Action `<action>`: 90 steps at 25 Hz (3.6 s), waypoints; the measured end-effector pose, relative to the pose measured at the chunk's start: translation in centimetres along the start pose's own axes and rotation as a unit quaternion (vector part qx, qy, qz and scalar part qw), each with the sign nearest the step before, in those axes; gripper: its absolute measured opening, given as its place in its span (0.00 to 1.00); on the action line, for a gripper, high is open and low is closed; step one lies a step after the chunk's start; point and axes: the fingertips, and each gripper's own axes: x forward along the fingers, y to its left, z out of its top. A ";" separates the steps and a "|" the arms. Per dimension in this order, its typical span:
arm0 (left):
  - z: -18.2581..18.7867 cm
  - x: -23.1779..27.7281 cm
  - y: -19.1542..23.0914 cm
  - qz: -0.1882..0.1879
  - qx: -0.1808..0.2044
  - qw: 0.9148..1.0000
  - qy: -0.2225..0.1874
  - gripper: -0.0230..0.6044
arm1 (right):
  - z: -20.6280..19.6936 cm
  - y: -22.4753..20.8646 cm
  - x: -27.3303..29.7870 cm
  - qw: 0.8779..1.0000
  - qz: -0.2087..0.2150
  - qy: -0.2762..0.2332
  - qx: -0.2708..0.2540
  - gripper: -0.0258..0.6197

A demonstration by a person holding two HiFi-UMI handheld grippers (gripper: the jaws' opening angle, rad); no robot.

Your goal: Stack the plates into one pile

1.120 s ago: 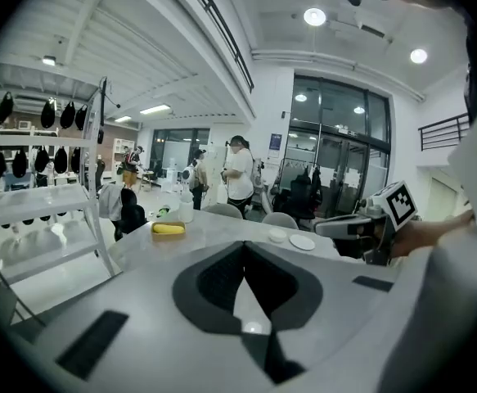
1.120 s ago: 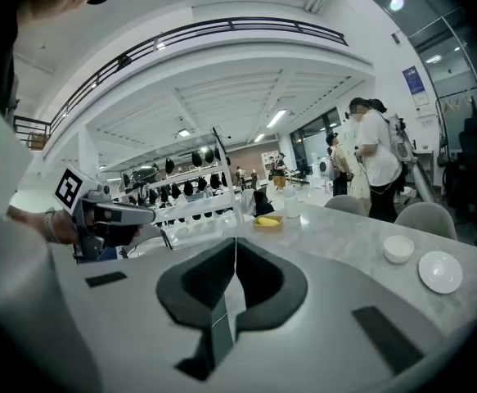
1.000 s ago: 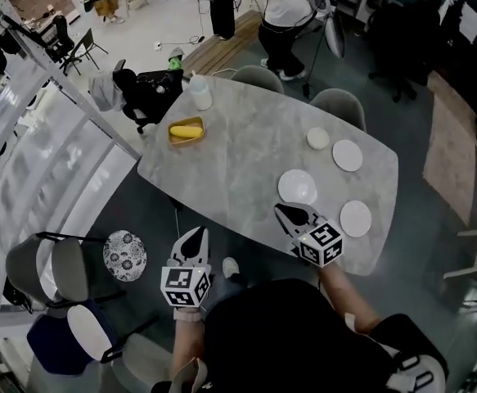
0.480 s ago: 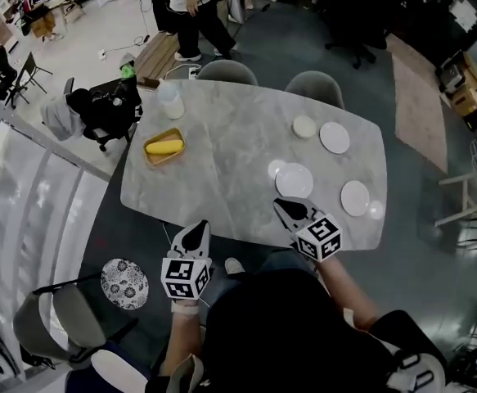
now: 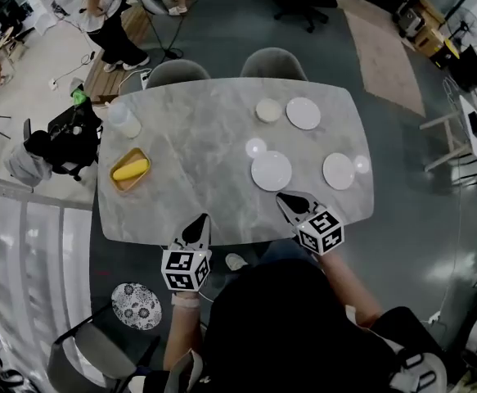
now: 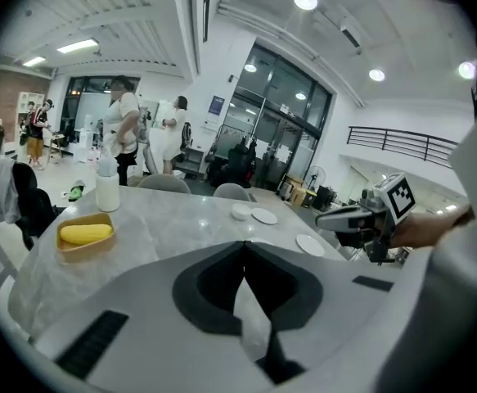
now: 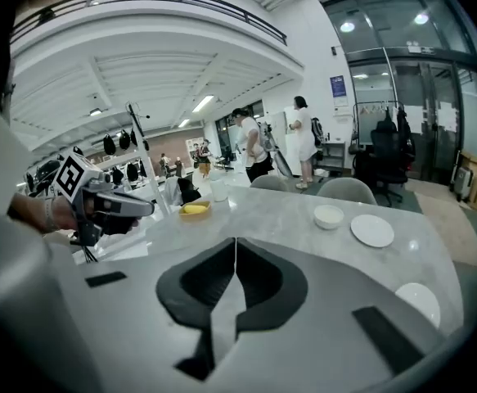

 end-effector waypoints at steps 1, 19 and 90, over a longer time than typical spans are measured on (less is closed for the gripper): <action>0.2 1.0 -0.2 -0.006 0.004 1.000 0.004 0.05 | -0.3 -0.7 0.1 1.000 -0.003 0.003 0.005 0.07; -1.5 17.7 -3.3 -0.059 0.023 0.992 0.110 0.05 | -7.1 -12.3 4.2 0.995 -0.022 0.067 0.077 0.07; -6.3 25.5 -11.7 -0.063 -0.183 0.976 0.097 0.06 | -20.0 -15.7 -4.0 0.975 -0.138 0.048 0.167 0.07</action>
